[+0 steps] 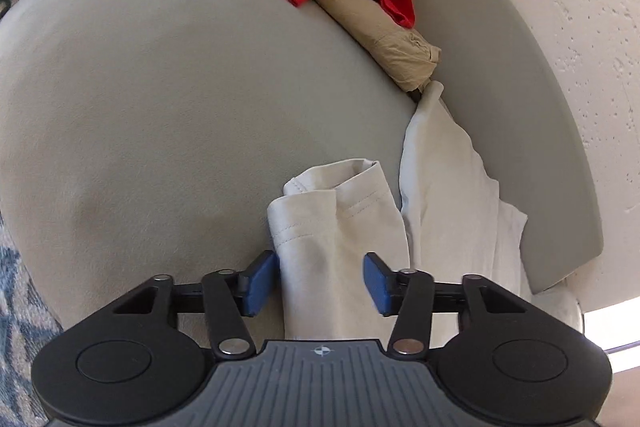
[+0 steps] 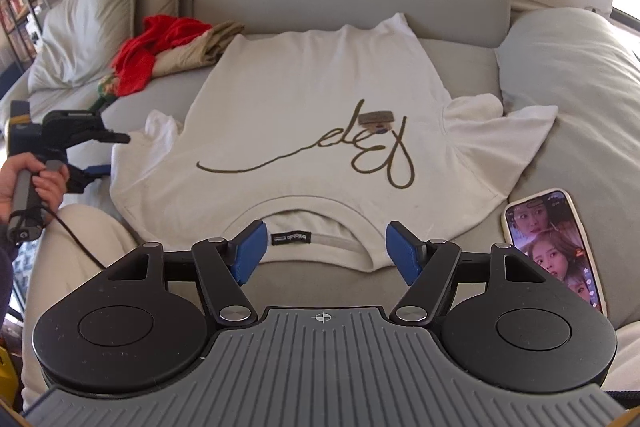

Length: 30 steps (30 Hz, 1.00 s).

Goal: Fold clothes

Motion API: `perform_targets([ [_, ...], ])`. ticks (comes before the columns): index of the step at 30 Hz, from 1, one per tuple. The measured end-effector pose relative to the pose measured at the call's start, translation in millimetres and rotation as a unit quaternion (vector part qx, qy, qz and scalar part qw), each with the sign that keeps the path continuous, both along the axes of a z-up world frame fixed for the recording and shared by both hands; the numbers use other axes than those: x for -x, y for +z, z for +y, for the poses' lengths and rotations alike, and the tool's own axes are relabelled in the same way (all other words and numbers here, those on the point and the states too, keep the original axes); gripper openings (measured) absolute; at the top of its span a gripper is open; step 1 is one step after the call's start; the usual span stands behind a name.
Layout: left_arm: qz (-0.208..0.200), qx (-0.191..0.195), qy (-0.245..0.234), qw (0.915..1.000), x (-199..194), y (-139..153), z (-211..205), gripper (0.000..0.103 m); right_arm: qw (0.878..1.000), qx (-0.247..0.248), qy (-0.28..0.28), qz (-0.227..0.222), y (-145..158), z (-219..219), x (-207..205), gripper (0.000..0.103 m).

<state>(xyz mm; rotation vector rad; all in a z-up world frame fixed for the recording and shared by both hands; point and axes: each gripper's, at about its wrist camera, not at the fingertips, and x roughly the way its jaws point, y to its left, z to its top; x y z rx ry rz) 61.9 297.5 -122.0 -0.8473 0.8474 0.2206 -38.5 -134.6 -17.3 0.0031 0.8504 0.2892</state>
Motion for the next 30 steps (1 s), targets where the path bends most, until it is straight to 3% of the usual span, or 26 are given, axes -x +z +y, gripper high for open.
perform_targets([
  [1, 0.003, -0.02, 0.0, 0.9998, -1, 4, -2, 0.0, 1.0, 0.004, 0.004, 0.0, -1, 2, 1, 0.071],
  [3, 0.005, -0.084, -0.001, 0.9965, 2, 17, -12, 0.0, 1.0, 0.01, 0.012, 0.0, -2, 4, 3, 0.071],
  [5, 0.002, -0.177, -0.005, 0.9843, 9, 37, -28, 0.0, 1.0, 0.012, 0.015, 0.002, -3, 3, 3, 0.073],
  [6, 0.006, -0.237, -0.02, 0.9713, 9, 44, -43, 0.0, 1.0, 0.012, 0.015, 0.003, -4, 2, 3, 0.074],
  [7, 0.013, -0.3, -0.038, 0.9531, 8, 51, -61, 0.002, 1.0, 0.011, 0.013, 0.006, -5, 1, 2, 0.075],
  [9, 0.027, -0.416, -0.091, 0.9042, 4, 58, -99, 0.011, 1.0, 0.008, 0.01, 0.016, -10, 1, -1, 0.075],
  [10, 0.035, -0.467, -0.13, 0.8738, 2, 57, -120, 0.017, 1.0, 0.006, 0.009, 0.022, -12, 0, -3, 0.075],
  [11, 0.031, -0.485, -0.168, 0.8578, 3, 54, -137, 0.024, 1.0, 0.004, 0.009, 0.026, -14, 1, -5, 0.075],
  [12, 0.024, -0.493, -0.206, 0.8447, 5, 51, -154, 0.037, 1.0, 0.002, 0.01, 0.03, -15, 1, -6, 0.075],
  [15, 0.001, -0.514, -0.318, 0.7967, 11, 41, -203, 0.041, 0.999, 0.0, 0.009, 0.032, -17, 0, -5, 0.075],
  [16, -0.001, -0.515, -0.335, 0.789, 14, 39, -214, 0.042, 0.999, -0.001, 0.007, 0.033, -18, -1, -4, 0.075],
  [17, -0.005, -0.513, -0.339, 0.7882, 18, 40, -221, 0.042, 0.999, -0.003, 0.004, 0.034, -18, -3, -4, 0.075],
  [18, -0.012, -0.507, -0.334, 0.7946, 22, 42, -222, 0.042, 0.999, -0.006, -0.001, 0.037, -19, -6, -4, 0.075],
  [19, -0.02, -0.492, -0.318, 0.8104, 25, 46, -217, 0.042, 0.999, -0.009, -0.006, 0.037, -19, -9, -4, 0.075],
  [21, -0.034, -0.427, -0.253, 0.8676, 32, 63, -189, 0.043, 0.999, -0.014, -0.013, 0.037, -18, -15, -4, 0.075],
  [23, -0.037, -0.325, -0.15, 0.9332, 41, 73, -138, 0.043, 0.999, -0.019, -0.02, 0.039, -19, -21, -4, 0.075],
  [24, -0.033, -0.263, -0.087, 0.9602, 48, 74, -109, 0.041, 0.999, -0.022, -0.022, 0.042, -20, -22, -5, 0.075],
  [25, -0.032, -0.202, -0.026, 0.9786, 55, 71, -78, 0.032, 0.998, -0.024, -0.024, 0.046, -22, -23, -5, 0.075],
  [26, -0.029, -0.15, 0.028, 0.9878, 62, 65, -49, 0.029, 0.998, -0.026, -0.026, 0.05, -23, -24, -6, 0.075],
  [27, -0.026, -0.116, 0.065, 0.9908, 67, 58, -27, 0.027, 0.998, -0.029, -0.027, 0.053, -25, -24, -7, 0.075],
  [30, -0.019, -0.045, 0.084, 0.9953, 69, 35, 10, 0.022, 0.997, -0.035, -0.021, 0.06, -28, -21, -9, 0.075],
])
